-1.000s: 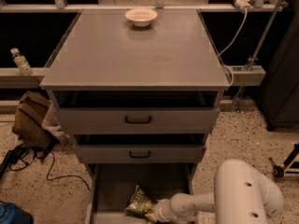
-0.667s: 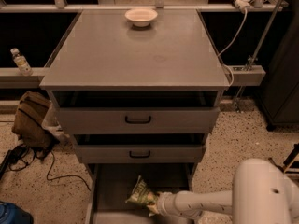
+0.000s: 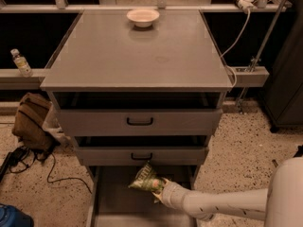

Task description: Pick green jalapeno chip bag from bottom drawer and place on counter

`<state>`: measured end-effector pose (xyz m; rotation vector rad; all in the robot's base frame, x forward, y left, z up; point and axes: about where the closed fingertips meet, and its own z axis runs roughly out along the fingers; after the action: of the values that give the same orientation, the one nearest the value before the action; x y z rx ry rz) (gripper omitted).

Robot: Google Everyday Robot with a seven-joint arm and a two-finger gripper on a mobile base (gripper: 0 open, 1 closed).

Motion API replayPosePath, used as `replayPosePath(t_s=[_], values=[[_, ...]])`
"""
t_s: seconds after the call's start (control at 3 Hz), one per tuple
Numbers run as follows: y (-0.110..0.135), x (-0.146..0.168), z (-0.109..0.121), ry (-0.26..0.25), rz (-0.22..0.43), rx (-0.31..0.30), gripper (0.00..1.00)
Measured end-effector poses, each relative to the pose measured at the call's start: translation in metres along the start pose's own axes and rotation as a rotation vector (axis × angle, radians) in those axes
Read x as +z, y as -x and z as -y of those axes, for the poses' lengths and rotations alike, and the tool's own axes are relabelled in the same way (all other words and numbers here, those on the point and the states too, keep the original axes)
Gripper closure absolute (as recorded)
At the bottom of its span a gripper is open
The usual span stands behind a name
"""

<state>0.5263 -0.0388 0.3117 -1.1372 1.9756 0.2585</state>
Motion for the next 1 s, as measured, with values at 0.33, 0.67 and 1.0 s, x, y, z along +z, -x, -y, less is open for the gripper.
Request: replayPosePath(t_s=[0.33,0.67,1.0], values=[[-0.008,0.008,-0.005,0.02,-0.007,0.017,1.0],[-0.007,0.008,-0.007,0.034,-0.004,0.018,1.0],[0.002,-0.013,-0.004,0.02,-0.051,0.038,1.0]])
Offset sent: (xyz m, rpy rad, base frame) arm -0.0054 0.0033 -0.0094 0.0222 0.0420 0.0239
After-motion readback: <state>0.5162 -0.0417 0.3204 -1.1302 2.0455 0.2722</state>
